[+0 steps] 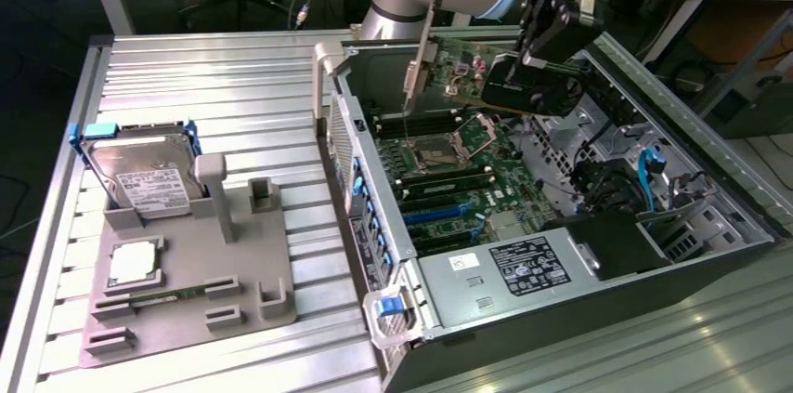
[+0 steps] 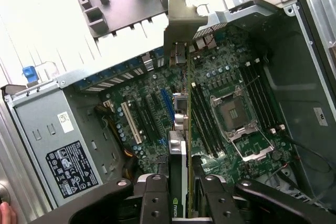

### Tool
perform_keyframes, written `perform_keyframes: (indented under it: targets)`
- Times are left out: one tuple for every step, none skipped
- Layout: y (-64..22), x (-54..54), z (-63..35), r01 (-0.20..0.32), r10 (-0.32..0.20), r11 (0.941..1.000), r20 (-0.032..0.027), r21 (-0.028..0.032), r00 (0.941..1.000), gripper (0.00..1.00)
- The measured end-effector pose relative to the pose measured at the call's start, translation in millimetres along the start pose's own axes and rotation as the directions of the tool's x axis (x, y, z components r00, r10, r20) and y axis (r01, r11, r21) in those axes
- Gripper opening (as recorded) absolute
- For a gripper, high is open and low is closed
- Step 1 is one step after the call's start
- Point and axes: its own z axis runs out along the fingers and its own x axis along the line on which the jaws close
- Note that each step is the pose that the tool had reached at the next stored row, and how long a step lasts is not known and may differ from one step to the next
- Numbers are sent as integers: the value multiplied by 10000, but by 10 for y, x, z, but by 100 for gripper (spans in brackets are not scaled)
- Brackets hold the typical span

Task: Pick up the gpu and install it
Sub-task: 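Insert the gpu into the slot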

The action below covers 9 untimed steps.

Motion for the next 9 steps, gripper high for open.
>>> perform_keyframes:
  targets:
    - [0, 0, 0, 50, -50, 10000, -2, -1, 10000, 27]
    - [0, 0, 0, 112, -112, 9999, -5, -2, 9999, 27]
    - [0, 0, 0, 164, -164, 9999, -8, -3, 9999, 27]
    - [0, 0, 0, 219, -219, 9998, -10, -5, 9998, 27]
    - [0, 0, 0, 265, -265, 9996, -12, -5, 9996, 27]
    - [0, 0, 0, 321, -321, 9995, -15, -7, 9995, 27]
    - [0, 0, 0, 379, -379, 9993, -17, -8, 9993, 27]
    - [0, 0, 0, 455, -455, 9990, -21, -10, 9990, 27]
    - [0, 0, 0, 503, -503, 9987, -24, -11, 9987, 27]
